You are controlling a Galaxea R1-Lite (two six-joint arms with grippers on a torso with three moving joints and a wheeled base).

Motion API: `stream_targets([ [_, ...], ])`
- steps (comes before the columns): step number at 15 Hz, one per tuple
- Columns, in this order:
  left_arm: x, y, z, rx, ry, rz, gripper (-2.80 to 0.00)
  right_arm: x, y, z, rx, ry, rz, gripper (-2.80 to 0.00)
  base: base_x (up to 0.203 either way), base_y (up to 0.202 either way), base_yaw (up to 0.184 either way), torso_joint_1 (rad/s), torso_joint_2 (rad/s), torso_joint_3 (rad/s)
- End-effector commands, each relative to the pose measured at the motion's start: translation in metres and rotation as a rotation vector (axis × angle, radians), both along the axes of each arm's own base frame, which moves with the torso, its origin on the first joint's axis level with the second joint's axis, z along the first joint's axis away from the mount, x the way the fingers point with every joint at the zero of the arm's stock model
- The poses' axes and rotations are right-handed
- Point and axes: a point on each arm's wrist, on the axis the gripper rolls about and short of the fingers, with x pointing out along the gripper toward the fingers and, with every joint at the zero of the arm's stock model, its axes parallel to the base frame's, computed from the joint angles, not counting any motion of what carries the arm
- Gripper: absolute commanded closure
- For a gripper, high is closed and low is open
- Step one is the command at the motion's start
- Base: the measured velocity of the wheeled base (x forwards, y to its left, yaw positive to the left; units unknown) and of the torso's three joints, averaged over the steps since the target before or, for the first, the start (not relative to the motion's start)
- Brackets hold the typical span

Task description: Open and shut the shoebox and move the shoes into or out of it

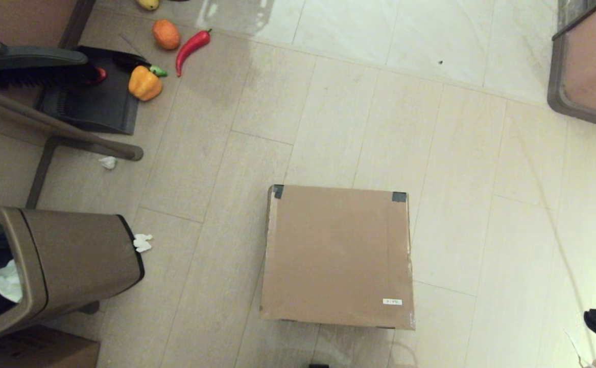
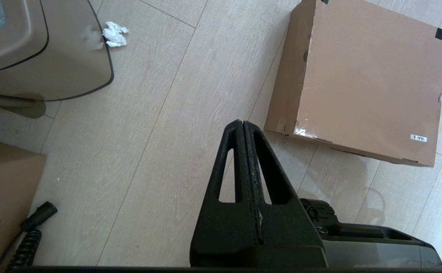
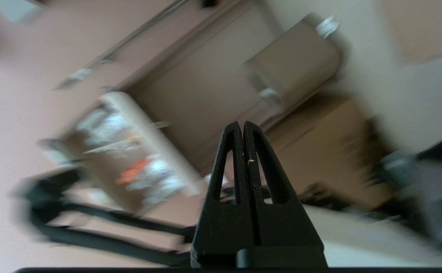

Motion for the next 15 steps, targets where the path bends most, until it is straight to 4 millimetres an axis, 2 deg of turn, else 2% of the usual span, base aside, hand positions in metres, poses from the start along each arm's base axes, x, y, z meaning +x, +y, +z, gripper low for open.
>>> stream_targets([
  [1, 0.001, 0.0, -0.004, -0.001, 0.02, 0.001, 0.0, -0.005, 0.002, -0.014, -0.098, -0.046, -0.126, 0.0, 0.0, 0.0, 0.0, 0.0, 0.0, 0.0],
  [3, 0.001, 0.0, -0.004, -0.001, 0.02, 0.001, 0.0, 0.0, 0.0, -0.034, -0.345, -0.01, -0.431, 0.0, 0.0, 0.0, 0.0, 0.0, 0.0, 0.0],
  [4, 0.001, 0.0, -0.004, -0.001, 0.02, 0.001, 0.0, -0.002, -0.001, -0.041, -0.534, -0.02, -0.554, 0.0, 0.0, 0.0, 0.0, 0.0, 0.0, 0.0],
  [6, 0.001, 0.0, -0.004, -0.001, 0.02, 0.001, 0.0, -0.016, 0.0, -0.047, -0.8, -0.152, -0.582, 0.0, 0.0, 0.0, 0.0, 0.0, 0.0, 0.0],
  [9, 0.001, 0.0, -0.004, -0.001, 0.02, 0.001, 0.0, -0.042, 0.0, -0.069, -1.017, -0.3, -0.537, 0.0, 0.0, 0.0, 0.0, 0.0, 0.0, 0.0],
  [11, 0.001, 0.0, -0.004, -0.001, 0.02, 0.001, 0.0, -0.057, -0.004, -0.082, -1.161, -0.32, -0.608, 0.0, 0.0, 0.0, 0.0, 0.0, 0.0, 0.0],
  [15, 0.001, 0.0, -0.004, -0.001, 0.02, 0.001, 0.0, -0.083, -0.006, -0.096, -1.198, -0.431, -0.794, 0.0, 0.0, 0.0, 0.0, 0.0, 0.0, 0.0],
])
